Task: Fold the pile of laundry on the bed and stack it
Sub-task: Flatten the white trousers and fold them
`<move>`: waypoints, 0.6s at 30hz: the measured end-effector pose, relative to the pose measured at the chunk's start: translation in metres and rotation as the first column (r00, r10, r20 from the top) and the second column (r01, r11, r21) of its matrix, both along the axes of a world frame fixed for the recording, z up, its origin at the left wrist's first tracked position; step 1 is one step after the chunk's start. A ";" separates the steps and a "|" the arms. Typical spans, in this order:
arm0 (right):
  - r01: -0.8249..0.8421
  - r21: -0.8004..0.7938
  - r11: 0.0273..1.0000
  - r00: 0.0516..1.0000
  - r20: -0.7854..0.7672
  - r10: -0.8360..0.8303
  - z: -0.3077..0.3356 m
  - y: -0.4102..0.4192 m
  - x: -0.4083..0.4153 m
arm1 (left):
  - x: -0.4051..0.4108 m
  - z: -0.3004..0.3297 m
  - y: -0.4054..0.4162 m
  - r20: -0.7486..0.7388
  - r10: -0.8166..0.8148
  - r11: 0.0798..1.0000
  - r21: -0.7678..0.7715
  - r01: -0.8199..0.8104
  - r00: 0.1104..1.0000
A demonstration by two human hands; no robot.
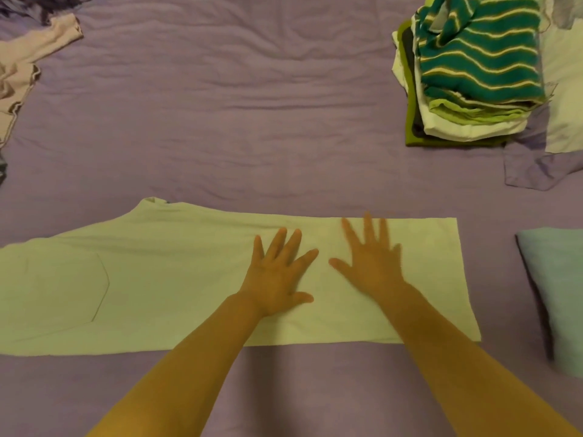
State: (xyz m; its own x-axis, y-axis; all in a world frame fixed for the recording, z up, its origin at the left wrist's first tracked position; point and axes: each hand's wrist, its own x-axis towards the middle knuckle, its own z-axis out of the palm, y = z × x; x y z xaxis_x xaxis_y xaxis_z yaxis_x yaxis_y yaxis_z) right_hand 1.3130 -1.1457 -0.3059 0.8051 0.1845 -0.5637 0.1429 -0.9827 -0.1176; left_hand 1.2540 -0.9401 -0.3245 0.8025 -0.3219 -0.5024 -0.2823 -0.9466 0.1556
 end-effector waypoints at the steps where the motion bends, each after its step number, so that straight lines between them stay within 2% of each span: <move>1: -0.097 0.002 0.995 0.995 0.018 0.097 -0.003 0.008 -0.009 | -0.001 -0.001 0.006 0.031 0.052 0.999 0.008 -0.052 0.998; 3: -0.184 -0.078 0.980 0.982 0.025 0.186 -0.008 0.013 -0.021 | -0.004 -0.002 0.028 0.076 0.188 0.980 0.056 -0.192 0.979; 5: -0.135 -0.136 0.982 0.990 0.023 0.139 -0.009 0.013 -0.024 | -0.007 -0.004 0.059 0.103 0.297 0.946 0.102 -0.307 0.949; 8: -0.085 -0.135 0.987 0.995 0.037 0.091 0.002 0.035 -0.032 | -0.014 -0.004 0.099 0.171 0.396 0.895 0.150 -0.421 0.902; 10: -0.156 -0.074 0.985 0.985 0.063 0.160 0.010 0.067 -0.039 | -0.019 -0.004 0.114 0.189 0.480 0.850 0.143 -0.508 0.857; 12: -0.324 0.001 0.946 0.944 0.058 0.323 0.008 0.105 -0.049 | -0.022 -0.008 0.127 0.206 0.519 0.827 0.125 -0.548 0.830; 13: -0.405 0.033 0.914 0.913 0.073 0.401 0.000 0.123 -0.054 | -0.020 -0.007 0.135 0.219 0.531 0.825 0.087 -0.559 0.818; 15: -0.444 0.050 0.894 0.895 0.057 0.442 -0.011 0.158 -0.057 | -0.012 -0.002 0.157 0.253 0.569 0.812 -0.023 -0.583 0.782; 16: -0.449 0.060 0.891 0.893 0.068 0.445 -0.013 0.174 -0.055 | -0.006 -0.001 0.168 0.280 0.625 0.776 -0.112 -0.621 0.729; 17: -0.457 0.066 0.887 0.889 0.083 0.451 -0.013 0.189 -0.052 | 0.002 0.003 0.181 0.255 0.717 0.697 -0.238 -0.676 0.649; 18: -0.463 0.071 0.883 0.885 0.090 0.457 -0.014 0.201 -0.050 | 0.011 0.009 0.198 0.171 0.838 0.542 -0.364 -0.757 0.517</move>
State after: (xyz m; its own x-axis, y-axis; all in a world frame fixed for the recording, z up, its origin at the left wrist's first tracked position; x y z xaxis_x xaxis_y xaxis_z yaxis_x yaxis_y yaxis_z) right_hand 1.2630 -0.9442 -0.3197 0.6535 0.5896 -0.4746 0.5871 -0.7906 -0.1737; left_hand 1.2650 -0.7417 -0.3158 0.8591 0.4688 -0.2053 0.5090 -0.7405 0.4389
